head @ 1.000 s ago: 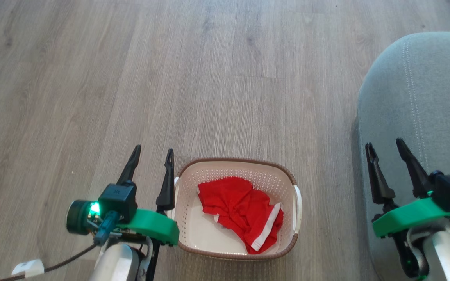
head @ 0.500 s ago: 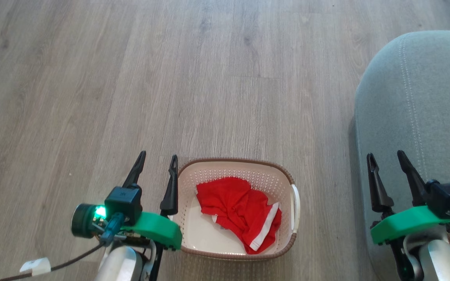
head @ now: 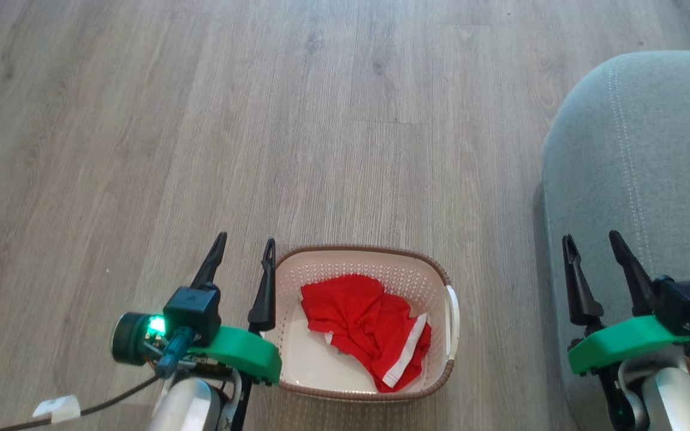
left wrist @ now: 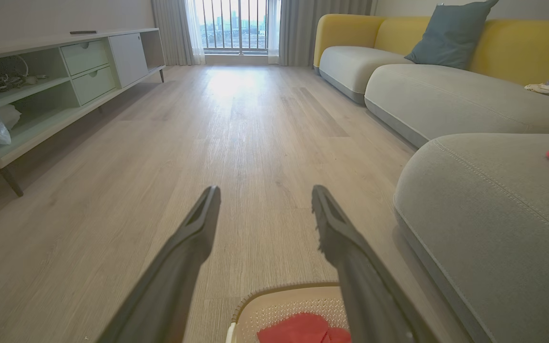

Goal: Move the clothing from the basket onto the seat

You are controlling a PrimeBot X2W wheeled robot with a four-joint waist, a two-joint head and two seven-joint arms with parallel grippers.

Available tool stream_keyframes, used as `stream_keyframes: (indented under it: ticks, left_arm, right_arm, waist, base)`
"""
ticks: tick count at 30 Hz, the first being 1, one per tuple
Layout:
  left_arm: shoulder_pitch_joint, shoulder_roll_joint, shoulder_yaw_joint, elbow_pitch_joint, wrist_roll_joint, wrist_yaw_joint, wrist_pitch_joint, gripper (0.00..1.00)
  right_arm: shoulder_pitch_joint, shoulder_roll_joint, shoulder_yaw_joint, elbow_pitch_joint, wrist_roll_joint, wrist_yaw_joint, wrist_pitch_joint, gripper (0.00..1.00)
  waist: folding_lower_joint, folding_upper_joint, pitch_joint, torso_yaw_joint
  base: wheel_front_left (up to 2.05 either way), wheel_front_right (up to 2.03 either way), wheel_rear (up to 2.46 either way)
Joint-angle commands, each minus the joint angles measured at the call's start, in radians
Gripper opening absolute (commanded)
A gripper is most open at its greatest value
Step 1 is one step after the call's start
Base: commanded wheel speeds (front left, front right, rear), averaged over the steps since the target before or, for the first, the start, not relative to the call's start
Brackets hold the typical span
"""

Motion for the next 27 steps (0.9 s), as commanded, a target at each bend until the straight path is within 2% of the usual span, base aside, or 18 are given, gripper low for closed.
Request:
stream_keyframes:
  ticks: [1, 17, 22, 27]
  left_arm:
    - [-0.023, -0.001, 0.027, -0.035, 0.004, -0.003, -0.005, 1.00]
    - [-0.041, -0.001, 0.012, -0.027, -0.006, -0.010, -0.005, 1.00]
    - [-0.071, -0.001, -0.010, 0.008, -0.012, -0.013, -0.005, 1.00]
    - [-0.146, -0.001, -0.053, 0.111, -0.017, -0.028, -0.005, 1.00]
  right_arm:
    - [-0.015, 0.000, 0.022, -0.030, -0.007, 0.000, -0.007, 1.00]
    - [-0.038, -0.008, 0.000, -0.036, -0.031, 0.000, -0.007, 1.00]
    - [-0.064, -0.004, -0.032, -0.034, -0.058, 0.000, -0.007, 1.00]
    - [-0.107, -0.017, -0.015, -0.051, -0.076, 0.000, -0.007, 1.00]
  waist:
    - [0.0000, 0.0000, 0.000, -0.001]
    - [0.0000, 0.0000, 0.053, -0.031]
    - [0.0000, 0.0000, 0.128, -0.055]
    - [0.0000, 0.0000, 0.261, -0.084]
  base:
    - [0.00, 0.00, 0.00]
    - [0.00, 0.00, 0.00]
    - [0.00, 0.00, 0.00]
    - [0.00, 0.00, 0.00]
